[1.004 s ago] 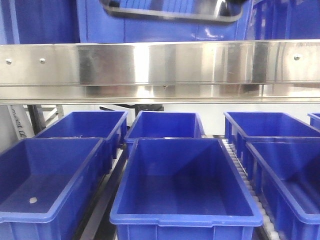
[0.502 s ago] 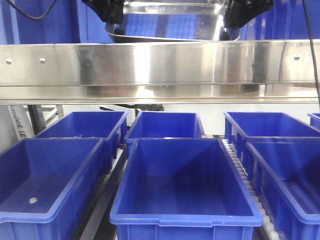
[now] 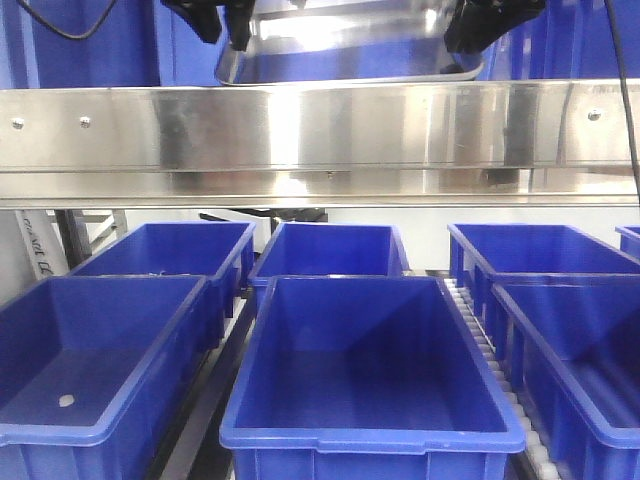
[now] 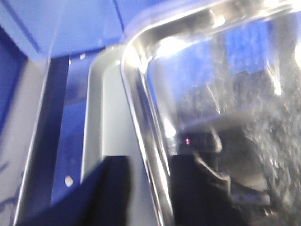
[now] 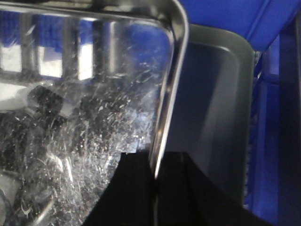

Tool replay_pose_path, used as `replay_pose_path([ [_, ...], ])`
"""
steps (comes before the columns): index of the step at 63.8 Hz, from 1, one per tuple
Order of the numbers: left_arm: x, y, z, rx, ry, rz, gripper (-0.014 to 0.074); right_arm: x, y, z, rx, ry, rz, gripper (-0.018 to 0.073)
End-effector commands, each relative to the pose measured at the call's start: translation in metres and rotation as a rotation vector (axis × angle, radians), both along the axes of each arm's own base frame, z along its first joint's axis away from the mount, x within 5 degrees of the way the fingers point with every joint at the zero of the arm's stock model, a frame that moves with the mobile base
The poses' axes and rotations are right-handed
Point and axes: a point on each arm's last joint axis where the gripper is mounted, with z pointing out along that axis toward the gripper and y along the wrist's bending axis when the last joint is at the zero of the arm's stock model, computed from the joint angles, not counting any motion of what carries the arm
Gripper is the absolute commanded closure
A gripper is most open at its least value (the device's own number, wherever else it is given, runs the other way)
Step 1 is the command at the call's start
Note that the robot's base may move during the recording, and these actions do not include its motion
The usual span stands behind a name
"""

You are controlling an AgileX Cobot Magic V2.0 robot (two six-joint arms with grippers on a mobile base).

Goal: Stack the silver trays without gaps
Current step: 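Lower the tray onto the stack and open both grippers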

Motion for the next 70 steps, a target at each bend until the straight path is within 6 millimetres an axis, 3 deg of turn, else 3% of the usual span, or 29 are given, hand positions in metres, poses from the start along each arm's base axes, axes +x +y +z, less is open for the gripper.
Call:
replay_pose_path([
  [1,-0.001,-0.001,0.005,0.003,-0.024,-0.013,0.0374,0.000,0.000,0.007,-0.037,-0.045,0.025,0.0637],
  [16,0.000,0.000,0.006,0.021,-0.038,-0.014,0.0302,0.001,0.000,0.008,-0.030,-0.060,0.023,0.0623],
  [34,0.000,0.001,0.007,0.033,-0.047,-0.014,0.0287,0.002,0.000,0.009,-0.028,-0.074,0.021,0.0272],
  [42,-0.001,0.002,0.013,0.024,-0.061,-0.009,0.0287,0.003,0.001,0.010,-0.027,-0.085,0.020,0.0251],
  [54,-0.012,0.013,0.045,-0.023,-0.137,0.020,0.0287,-0.007,-0.001,0.029,-0.019,-0.132,0.019,0.0252],
  [62,-0.029,0.026,0.080,-0.074,-0.200,0.023,0.0287,-0.022,-0.004,0.058,-0.007,-0.205,0.016,0.0255],
  [70,-0.052,0.044,0.119,-0.131,-0.274,0.026,0.0295,-0.047,-0.008,0.093,0.007,-0.290,0.015,0.0340],
])
